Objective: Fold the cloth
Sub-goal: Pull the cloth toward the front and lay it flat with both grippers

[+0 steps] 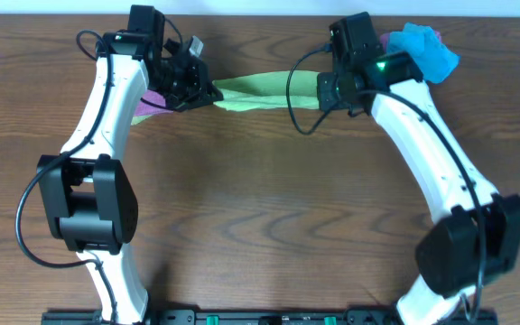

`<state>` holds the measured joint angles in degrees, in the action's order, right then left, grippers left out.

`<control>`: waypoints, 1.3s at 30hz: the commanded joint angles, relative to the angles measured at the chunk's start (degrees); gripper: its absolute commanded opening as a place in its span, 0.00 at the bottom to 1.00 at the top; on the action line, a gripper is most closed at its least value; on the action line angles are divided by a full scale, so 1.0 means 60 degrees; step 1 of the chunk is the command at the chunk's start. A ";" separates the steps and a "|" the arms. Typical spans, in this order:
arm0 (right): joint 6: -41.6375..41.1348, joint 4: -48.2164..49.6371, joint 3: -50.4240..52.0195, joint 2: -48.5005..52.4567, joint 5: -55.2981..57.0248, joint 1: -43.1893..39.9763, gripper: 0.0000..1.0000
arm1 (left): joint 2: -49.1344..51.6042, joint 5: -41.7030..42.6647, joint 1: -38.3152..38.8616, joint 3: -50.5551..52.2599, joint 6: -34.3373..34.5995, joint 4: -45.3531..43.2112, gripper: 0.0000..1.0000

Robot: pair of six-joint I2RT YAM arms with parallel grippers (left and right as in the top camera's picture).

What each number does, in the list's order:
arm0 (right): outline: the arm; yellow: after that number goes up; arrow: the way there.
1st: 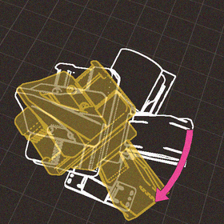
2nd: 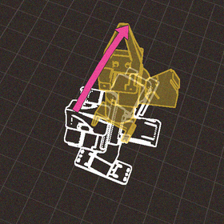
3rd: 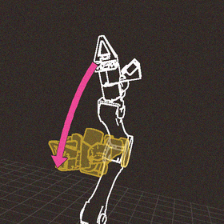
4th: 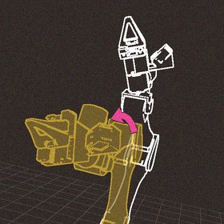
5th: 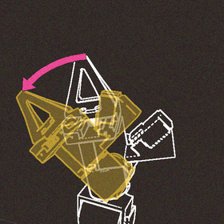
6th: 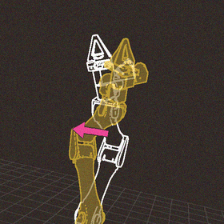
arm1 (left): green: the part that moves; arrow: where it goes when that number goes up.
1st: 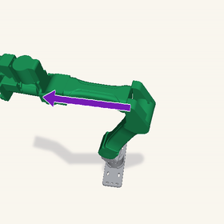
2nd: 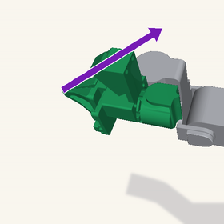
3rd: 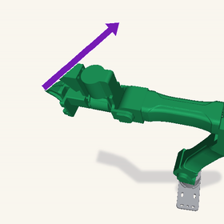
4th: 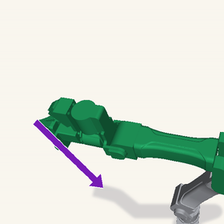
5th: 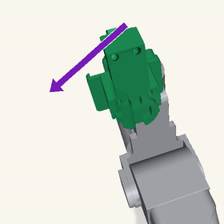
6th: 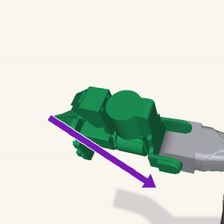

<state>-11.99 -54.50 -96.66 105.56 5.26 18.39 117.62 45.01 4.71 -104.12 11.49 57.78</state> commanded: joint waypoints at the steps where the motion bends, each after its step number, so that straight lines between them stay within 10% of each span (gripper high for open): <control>1: -0.0291 -0.0066 0.0637 -0.1009 0.0295 0.0091 0.01 | -0.0423 -0.0262 -0.0208 -0.0102 -0.0499 0.0390 0.06; 14: -0.0718 0.0255 0.3883 -0.3836 0.0040 0.0186 0.01 | -0.1840 -0.0721 0.0506 0.1712 -0.0849 0.1453 0.06; 39: -0.3042 0.1053 0.7599 -0.4568 -0.0386 0.1814 0.01 | -0.5093 -0.0743 0.0783 0.9857 0.0477 -0.2004 0.06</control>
<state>-26.68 -48.16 -52.66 79.35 0.89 28.21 87.42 42.02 9.65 -47.46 13.98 46.50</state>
